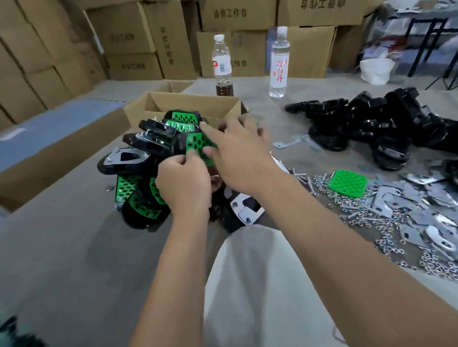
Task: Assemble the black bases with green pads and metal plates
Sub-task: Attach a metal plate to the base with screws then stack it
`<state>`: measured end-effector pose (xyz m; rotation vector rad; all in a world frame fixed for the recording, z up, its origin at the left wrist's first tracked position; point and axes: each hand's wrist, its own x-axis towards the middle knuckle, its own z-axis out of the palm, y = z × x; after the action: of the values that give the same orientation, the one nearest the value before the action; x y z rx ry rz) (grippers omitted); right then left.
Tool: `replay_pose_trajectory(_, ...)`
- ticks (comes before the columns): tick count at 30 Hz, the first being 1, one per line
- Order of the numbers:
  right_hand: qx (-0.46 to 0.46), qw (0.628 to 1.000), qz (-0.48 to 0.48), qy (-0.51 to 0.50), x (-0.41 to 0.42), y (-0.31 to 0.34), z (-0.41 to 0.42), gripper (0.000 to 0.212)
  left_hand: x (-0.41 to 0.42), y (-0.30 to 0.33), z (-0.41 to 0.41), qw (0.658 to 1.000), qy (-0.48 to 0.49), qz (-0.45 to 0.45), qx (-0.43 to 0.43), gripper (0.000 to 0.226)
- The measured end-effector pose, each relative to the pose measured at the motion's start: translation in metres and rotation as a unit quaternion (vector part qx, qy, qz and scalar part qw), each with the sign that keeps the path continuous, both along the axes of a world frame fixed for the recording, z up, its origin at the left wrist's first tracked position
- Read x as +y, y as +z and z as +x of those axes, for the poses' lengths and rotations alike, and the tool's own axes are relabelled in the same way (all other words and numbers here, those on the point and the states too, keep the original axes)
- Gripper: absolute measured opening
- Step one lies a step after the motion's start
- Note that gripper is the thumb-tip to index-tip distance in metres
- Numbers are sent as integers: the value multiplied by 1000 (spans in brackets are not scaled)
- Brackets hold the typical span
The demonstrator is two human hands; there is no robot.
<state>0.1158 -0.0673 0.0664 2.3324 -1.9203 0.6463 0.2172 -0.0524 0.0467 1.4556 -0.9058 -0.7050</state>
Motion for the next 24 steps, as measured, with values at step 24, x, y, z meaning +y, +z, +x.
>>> replay_pose_trajectory(24,-39,941,139,-307,23,-61,-285,65,38,-27,-246,971,-238,14,22,14)
